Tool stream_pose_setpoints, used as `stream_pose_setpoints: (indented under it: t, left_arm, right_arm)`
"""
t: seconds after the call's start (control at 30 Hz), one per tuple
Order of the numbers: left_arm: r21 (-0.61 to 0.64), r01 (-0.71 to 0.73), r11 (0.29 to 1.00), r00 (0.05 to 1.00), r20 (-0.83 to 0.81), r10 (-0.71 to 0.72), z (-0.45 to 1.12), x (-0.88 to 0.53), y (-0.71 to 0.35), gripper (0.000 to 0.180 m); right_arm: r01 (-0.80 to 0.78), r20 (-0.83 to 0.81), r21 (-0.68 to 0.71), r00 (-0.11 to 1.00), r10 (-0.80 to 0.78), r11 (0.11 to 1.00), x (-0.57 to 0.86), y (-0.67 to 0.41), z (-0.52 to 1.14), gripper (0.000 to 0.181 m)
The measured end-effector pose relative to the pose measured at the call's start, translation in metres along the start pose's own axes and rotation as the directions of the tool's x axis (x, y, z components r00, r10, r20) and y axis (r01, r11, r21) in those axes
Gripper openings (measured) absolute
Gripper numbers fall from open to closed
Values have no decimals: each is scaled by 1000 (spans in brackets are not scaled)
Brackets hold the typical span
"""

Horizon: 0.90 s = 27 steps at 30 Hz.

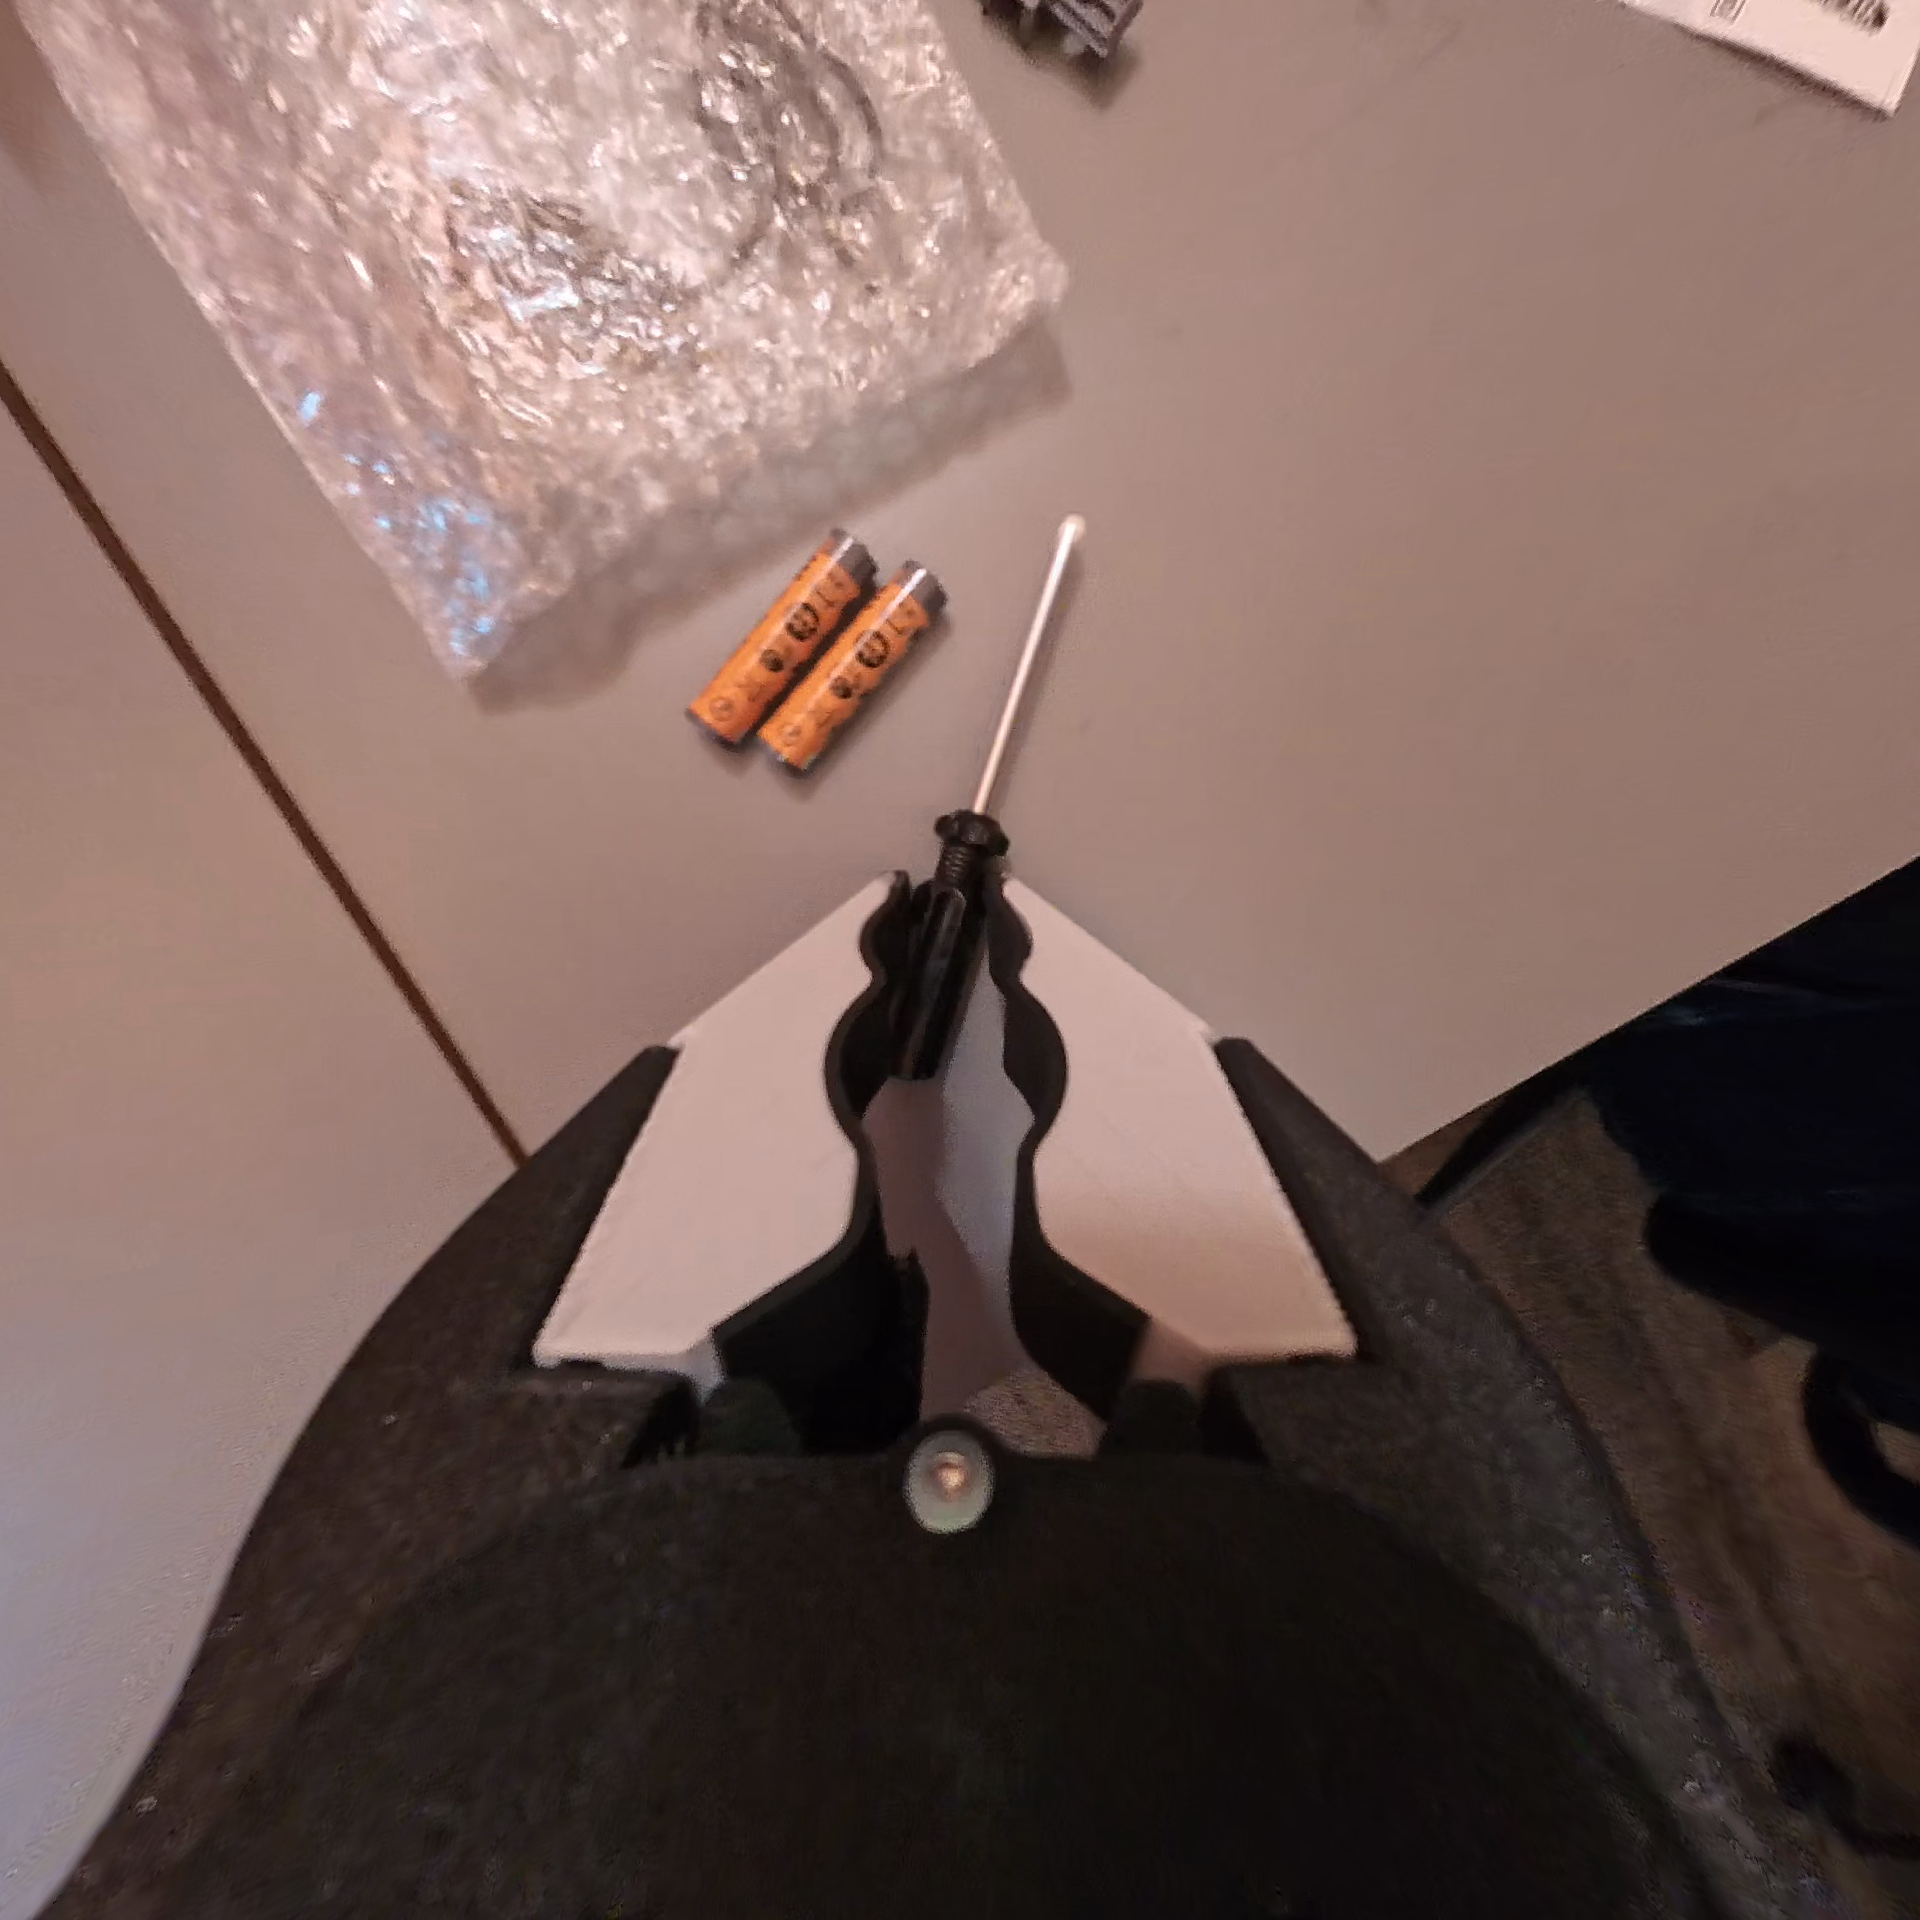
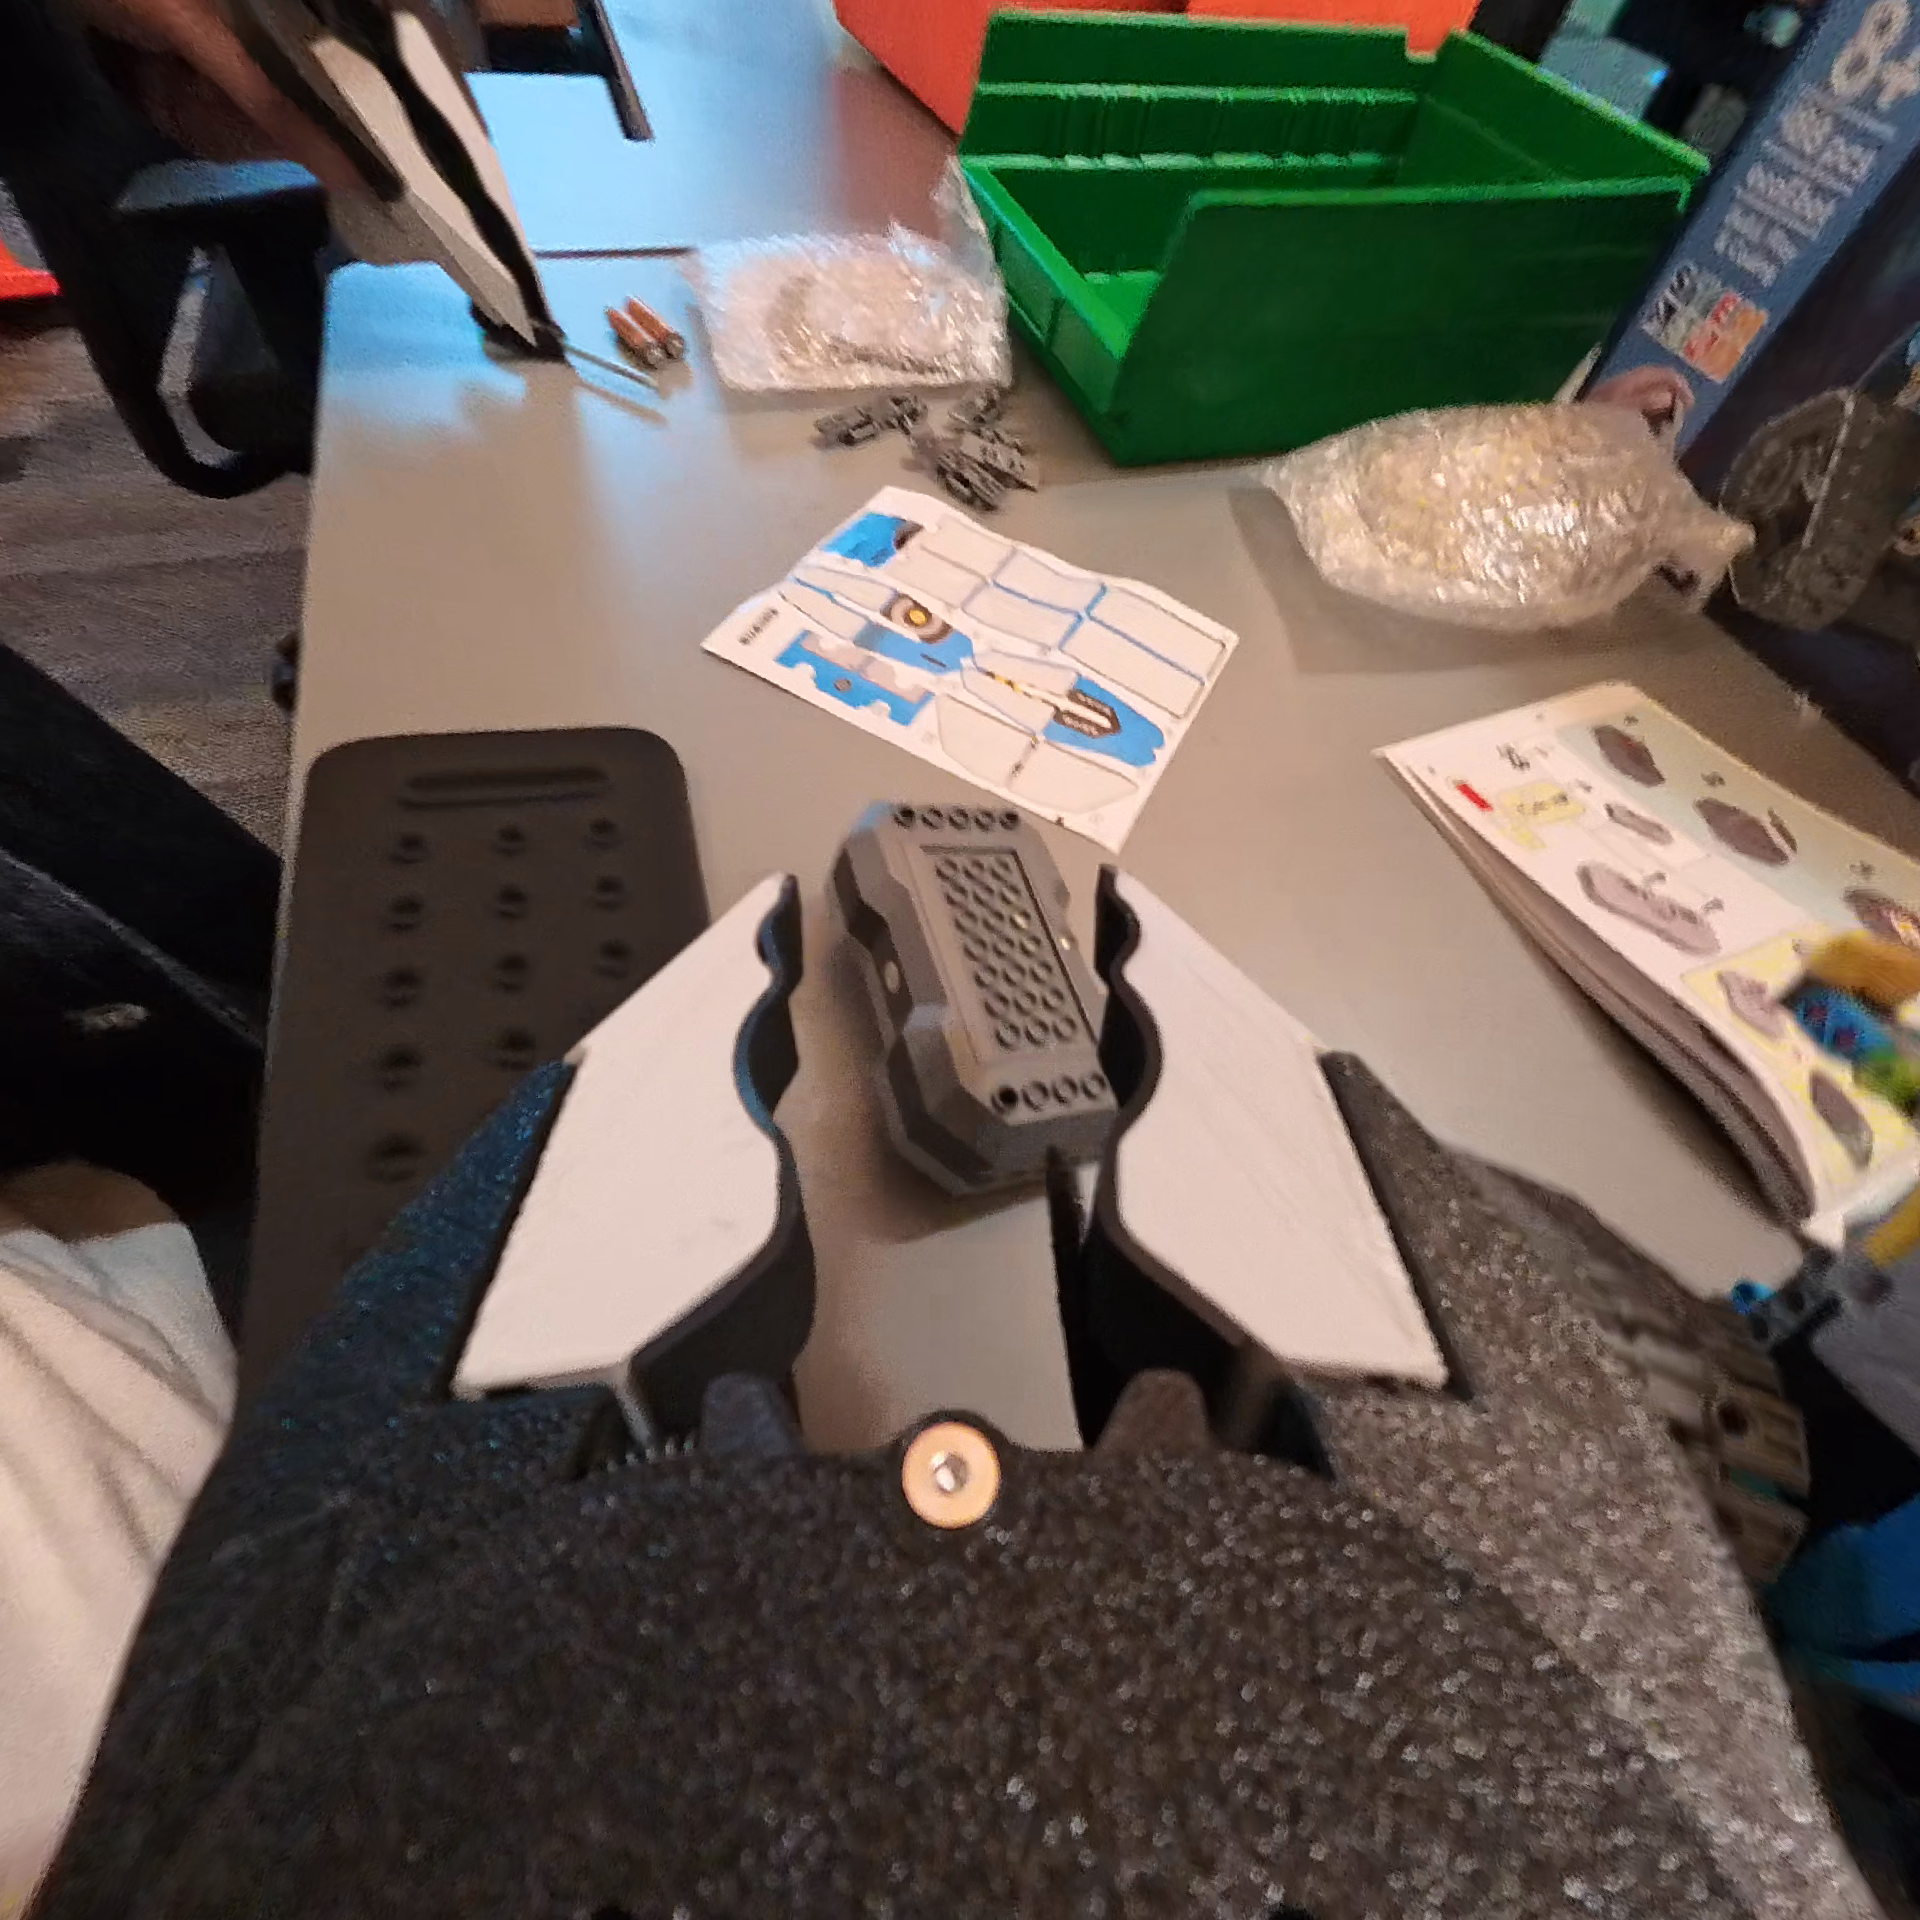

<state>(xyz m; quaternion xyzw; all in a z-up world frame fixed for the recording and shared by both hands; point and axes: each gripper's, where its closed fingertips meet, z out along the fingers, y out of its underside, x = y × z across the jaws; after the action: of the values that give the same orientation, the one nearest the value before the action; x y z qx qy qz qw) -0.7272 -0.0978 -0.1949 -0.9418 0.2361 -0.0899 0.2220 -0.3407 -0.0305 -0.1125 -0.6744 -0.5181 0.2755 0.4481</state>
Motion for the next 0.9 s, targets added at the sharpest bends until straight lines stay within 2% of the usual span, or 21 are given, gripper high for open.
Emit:
stream_pose_setpoints:
  t: [0.07, 0.13, 0.2, 0.33, 0.43, 0.57, 0.63, 0.7, 0.77, 0.83, 0.9]
  left_arm:
    - [-8, 100, 995, 995, -26, -100, -2, 23, -8, 12]
    - [30, 122, 992, 990, -81, -120, -10, 65, -34, 12]
    - [44, 65, 997, 994, -95, -61, -18, 106, -63, 12]
    - [23, -140, 990, 979, -146, 142, -20, 184, -109, 12]
    - [18, -237, 971, 959, -157, 237, -21, 218, -129, 12]
    - [17, -299, 954, 939, -173, 297, -24, 249, -141, 11]
    - [17, -320, 947, 932, -174, 318, -24, 260, -146, 11]
    - [33, -338, 941, 928, -153, 339, -23, 266, -156, 10]
    - [97, -380, 920, 912, -128, 390, -25, 269, -173, 10]
    - [262, -394, 881, 895, -107, 432, -32, 268, -210, 9]
    - [455, -362, 814, 883, -111, 455, -40, 260, -254, 34]
  right_arm:
    - [60, 26, -14, 998, -60, 998, -11, -15, 5, 59]
    - [158, 79, -55, 985, -153, 986, -29, -27, 18, 61]
    - [269, 128, -33, 956, -263, 963, -55, -44, 35, 52]
    - [402, 208, 12, 894, -396, 916, -107, -65, 65, 44]
    - [424, 223, -23, 885, -408, 906, -115, -59, 73, 36]
    - [413, 202, -81, 898, -391, 907, -109, -49, 66, 31]
    - [428, 186, -89, 894, -407, 900, -106, -47, 60, 1]
    - [443, 166, -90, 890, -425, 892, -99, -45, 56, 1]
    - [436, 121, -57, 896, -427, 898, -85, -49, 51, 2]
    - [329, 82, 6, 941, -329, 944, -61, -56, 45, 2]
    - [155, 39, 61, 987, -157, 986, -23, -57, 41, 2]
